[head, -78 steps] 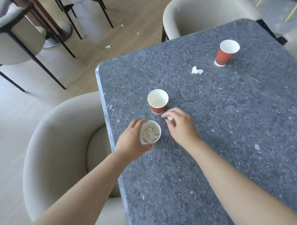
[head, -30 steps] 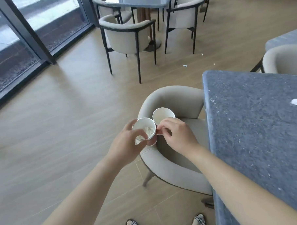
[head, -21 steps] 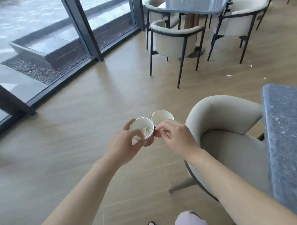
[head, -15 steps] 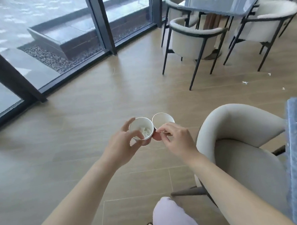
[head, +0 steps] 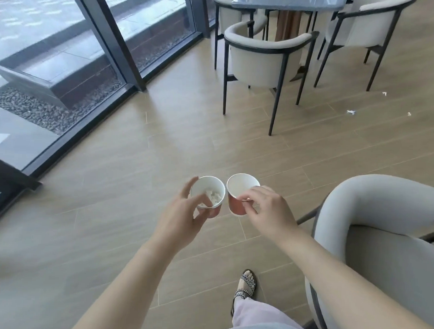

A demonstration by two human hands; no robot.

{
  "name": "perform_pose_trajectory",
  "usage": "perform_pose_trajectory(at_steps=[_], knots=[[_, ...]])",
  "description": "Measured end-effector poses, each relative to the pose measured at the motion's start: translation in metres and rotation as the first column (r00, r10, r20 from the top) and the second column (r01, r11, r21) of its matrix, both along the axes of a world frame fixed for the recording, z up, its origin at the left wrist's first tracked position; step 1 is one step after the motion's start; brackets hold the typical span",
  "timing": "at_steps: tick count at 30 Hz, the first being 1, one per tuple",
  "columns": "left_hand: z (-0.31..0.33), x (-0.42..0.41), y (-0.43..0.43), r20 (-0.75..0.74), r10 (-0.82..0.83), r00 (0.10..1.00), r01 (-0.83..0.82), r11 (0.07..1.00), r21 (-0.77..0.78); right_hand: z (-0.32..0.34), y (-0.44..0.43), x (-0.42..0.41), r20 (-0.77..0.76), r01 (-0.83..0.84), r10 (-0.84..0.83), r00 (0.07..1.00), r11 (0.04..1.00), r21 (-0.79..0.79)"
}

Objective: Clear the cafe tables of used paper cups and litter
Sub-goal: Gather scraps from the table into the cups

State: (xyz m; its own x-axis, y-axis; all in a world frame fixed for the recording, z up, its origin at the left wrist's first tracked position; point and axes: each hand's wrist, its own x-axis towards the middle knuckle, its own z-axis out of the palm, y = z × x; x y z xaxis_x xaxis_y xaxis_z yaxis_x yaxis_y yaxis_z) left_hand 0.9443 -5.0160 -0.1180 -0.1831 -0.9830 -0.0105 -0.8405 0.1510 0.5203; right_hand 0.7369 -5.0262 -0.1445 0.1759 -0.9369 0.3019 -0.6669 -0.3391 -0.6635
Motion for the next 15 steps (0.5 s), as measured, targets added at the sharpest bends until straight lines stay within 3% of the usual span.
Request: perform_pose_trajectory(at_steps=[15], knots=[[-0.023, -0.054, -0.227, -0.035, -0.230, 0.972, 0.232, 0.970, 0.069, -0.008, -0.174, -0.052, -0.024, 0.235, -0.234, 0.972, 0.972, 0.009]])
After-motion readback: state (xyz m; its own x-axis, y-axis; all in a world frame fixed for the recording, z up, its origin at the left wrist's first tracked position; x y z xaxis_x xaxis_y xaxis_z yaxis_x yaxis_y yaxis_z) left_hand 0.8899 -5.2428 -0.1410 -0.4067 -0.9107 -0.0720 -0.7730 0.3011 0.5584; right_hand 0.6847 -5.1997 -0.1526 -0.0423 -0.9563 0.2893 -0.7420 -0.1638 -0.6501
